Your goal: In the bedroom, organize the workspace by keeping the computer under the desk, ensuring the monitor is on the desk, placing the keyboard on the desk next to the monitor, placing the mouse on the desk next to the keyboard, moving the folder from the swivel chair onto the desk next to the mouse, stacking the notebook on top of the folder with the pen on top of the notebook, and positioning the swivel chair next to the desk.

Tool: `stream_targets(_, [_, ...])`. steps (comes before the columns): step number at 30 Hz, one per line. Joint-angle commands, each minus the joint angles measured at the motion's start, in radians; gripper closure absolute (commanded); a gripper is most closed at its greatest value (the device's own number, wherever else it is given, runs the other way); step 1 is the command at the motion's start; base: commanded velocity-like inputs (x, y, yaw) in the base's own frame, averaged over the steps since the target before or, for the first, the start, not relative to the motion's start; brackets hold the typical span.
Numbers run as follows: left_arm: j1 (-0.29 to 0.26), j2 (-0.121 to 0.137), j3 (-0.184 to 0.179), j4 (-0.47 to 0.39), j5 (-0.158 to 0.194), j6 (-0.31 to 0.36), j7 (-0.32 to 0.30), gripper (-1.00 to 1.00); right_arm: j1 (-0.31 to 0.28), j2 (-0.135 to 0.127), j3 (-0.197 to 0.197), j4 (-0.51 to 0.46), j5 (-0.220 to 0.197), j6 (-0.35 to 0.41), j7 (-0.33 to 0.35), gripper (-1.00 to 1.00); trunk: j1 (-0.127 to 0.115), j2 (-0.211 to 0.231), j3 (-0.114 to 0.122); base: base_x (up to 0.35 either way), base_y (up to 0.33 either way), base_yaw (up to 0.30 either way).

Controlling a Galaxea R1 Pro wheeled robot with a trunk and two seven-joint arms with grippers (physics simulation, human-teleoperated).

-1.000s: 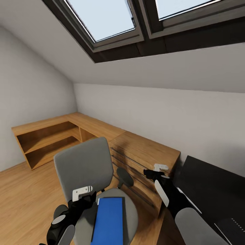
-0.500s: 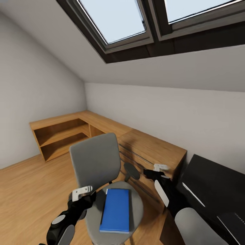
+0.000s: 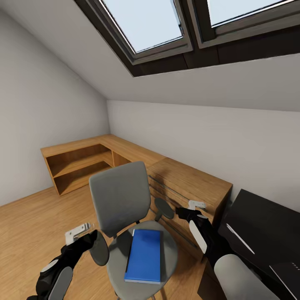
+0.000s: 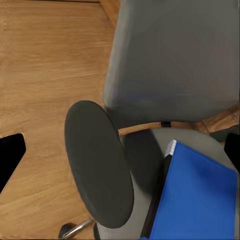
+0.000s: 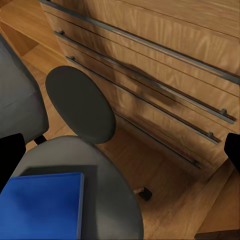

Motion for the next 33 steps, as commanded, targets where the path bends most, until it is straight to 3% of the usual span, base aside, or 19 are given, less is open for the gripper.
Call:
stream_targets(1, [-0.001,0.001,0.003,-0.001,0.02,0.001,0.01,-1.0,-0.001,-0.001,0.004,-0.002,-0.01,0.004,-0.009,-1.0,0.004,-0.008,-0.005,0.0,0.0,0.0])
stream_targets(4, [-0.001,0.001,0.028,-0.001,0.045,0.0,0.012,-1.0,-0.001,-0.001,0.004,0.0,-0.01,0.006,-0.008,-1.0,0.016,-0.029,-0.014,0.0,0.0,0.0])
stream_targets(11, [-0.001,0.0,0.066,-0.001,0.053,0.001,0.012,-1.0,-0.001,0.0,0.005,0.003,-0.009,0.003,-0.009,-1.0,0.042,-0.078,-0.036,0.0,0.0,0.103])
stream_targets(33, [-0.001,0.0,0.071,0.0,0.054,0.001,0.011,-1.0,-0.001,0.001,0.021,0.007,-0.009,0.003,-0.006,-1.0,0.127,-0.232,-0.105,0.0,0.0,0.258])
